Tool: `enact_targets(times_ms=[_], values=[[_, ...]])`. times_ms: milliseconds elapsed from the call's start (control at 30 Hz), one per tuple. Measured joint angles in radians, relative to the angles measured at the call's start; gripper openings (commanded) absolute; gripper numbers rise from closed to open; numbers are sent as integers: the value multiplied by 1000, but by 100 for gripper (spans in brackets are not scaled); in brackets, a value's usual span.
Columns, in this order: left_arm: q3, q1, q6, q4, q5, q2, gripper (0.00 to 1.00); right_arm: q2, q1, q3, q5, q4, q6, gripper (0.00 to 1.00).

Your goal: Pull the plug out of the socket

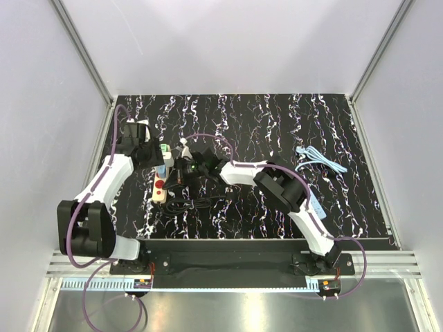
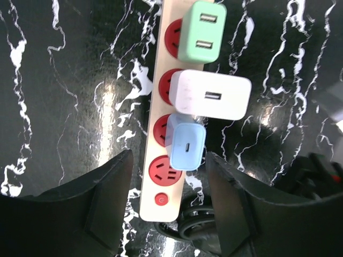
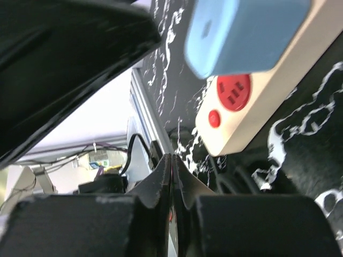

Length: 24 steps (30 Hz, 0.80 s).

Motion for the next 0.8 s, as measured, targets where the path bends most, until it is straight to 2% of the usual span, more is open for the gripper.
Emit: enact_targets(times_ms=[100,433,800], values=[[0,-4,1,16,25,18,61,39,0,25,21,19,24,6],[3,-9,8,24,49,129,43,139,2,135,47,31,74,3],[7,-12,26,24,57,137,28,180,14,171,82,47,113,0]])
